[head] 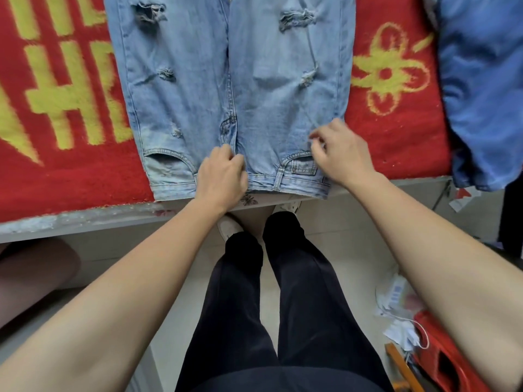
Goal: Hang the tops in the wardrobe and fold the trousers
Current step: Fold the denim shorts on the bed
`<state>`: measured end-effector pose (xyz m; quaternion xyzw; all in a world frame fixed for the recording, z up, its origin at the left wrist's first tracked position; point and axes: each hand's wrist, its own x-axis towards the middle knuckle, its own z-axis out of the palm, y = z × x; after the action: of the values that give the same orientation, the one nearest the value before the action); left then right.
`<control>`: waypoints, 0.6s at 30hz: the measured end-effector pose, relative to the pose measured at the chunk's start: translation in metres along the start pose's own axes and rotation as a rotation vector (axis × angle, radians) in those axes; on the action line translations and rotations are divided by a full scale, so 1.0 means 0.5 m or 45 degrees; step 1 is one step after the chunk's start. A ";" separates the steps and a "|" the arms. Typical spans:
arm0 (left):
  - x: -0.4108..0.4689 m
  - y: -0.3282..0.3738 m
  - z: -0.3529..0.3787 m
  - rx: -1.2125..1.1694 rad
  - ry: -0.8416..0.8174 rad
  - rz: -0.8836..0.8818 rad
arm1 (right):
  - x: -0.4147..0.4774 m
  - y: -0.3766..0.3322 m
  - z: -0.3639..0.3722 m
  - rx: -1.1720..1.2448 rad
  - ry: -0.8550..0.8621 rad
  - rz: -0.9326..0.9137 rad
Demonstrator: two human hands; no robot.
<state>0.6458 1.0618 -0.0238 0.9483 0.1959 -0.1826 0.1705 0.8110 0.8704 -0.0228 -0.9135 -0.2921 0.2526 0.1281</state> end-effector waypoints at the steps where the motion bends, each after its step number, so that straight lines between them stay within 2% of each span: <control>1: 0.011 0.019 -0.001 -0.056 0.072 0.078 | 0.009 0.017 -0.011 -0.029 0.133 -0.026; 3: 0.037 0.061 -0.002 -0.085 0.103 0.207 | 0.028 0.054 -0.029 -0.172 0.179 -0.080; 5: 0.063 0.101 0.001 -0.086 -0.133 0.188 | 0.045 0.091 -0.039 -0.291 -0.047 -0.079; 7: 0.087 0.137 0.007 -0.006 -0.345 0.058 | 0.060 0.117 -0.048 -0.213 -0.223 -0.019; 10: 0.115 0.178 0.008 0.036 -0.290 -0.082 | 0.100 0.118 -0.060 0.162 -0.078 0.190; 12: 0.131 0.200 0.008 -0.063 -0.159 -0.084 | 0.134 0.111 -0.069 0.415 0.024 0.410; 14: 0.145 0.223 0.011 -0.242 -0.109 -0.034 | 0.160 0.116 -0.072 0.514 0.099 0.529; 16: 0.154 0.248 0.020 -0.451 -0.178 0.012 | 0.182 0.123 -0.073 0.546 0.161 0.551; 18: 0.160 0.267 0.038 -0.514 -0.275 0.047 | 0.204 0.126 -0.072 0.614 0.195 0.562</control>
<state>0.7670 0.9636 -0.0397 0.8733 0.1918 -0.2370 0.3801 0.9313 0.8778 -0.0562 -0.9144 -0.0085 0.2668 0.3042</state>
